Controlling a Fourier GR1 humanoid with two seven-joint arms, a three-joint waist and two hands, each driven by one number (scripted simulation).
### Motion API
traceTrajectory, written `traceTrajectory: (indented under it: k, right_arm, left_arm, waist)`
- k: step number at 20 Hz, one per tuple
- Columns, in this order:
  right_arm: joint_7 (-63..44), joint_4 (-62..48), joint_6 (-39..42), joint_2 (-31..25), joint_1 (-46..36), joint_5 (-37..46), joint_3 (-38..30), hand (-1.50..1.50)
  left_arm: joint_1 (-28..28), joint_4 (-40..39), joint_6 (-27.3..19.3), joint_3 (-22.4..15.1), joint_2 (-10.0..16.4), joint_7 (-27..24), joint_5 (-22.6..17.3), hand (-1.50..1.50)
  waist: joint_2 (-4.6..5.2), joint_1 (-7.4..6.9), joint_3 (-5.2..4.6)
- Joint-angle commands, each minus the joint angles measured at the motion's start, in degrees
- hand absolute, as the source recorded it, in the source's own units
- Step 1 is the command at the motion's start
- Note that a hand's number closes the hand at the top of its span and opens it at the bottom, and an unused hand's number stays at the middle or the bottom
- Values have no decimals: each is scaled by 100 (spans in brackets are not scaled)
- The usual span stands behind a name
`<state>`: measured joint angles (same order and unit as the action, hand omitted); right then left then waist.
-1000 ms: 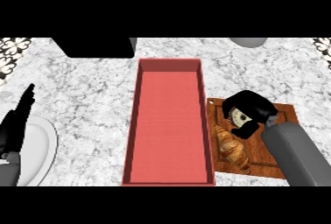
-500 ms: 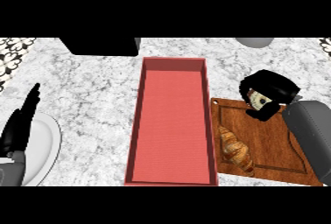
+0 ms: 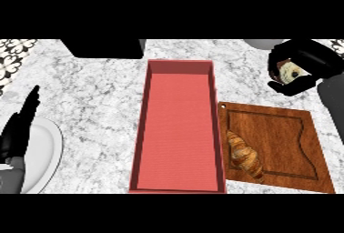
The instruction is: Pick the cupcake from the cutting board and place it in the cardboard box
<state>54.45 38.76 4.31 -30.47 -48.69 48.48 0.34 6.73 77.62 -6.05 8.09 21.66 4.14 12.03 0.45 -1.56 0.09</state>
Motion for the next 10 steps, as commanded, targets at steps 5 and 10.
traceTrajectory:
  k: [5,10]
  right_arm:
    - [636,376,632,264,-542,-658,-182,150]
    - [13,802,1559,697,-711,-1015,69,150]
  left_arm:
    - [-199,-26,9,121,-36,-169,-35,0]
    - [-140,-26,-113,56,-118,-13,121,0]
  waist:
    - [-56,110,-11]
    - [-83,168,-14]
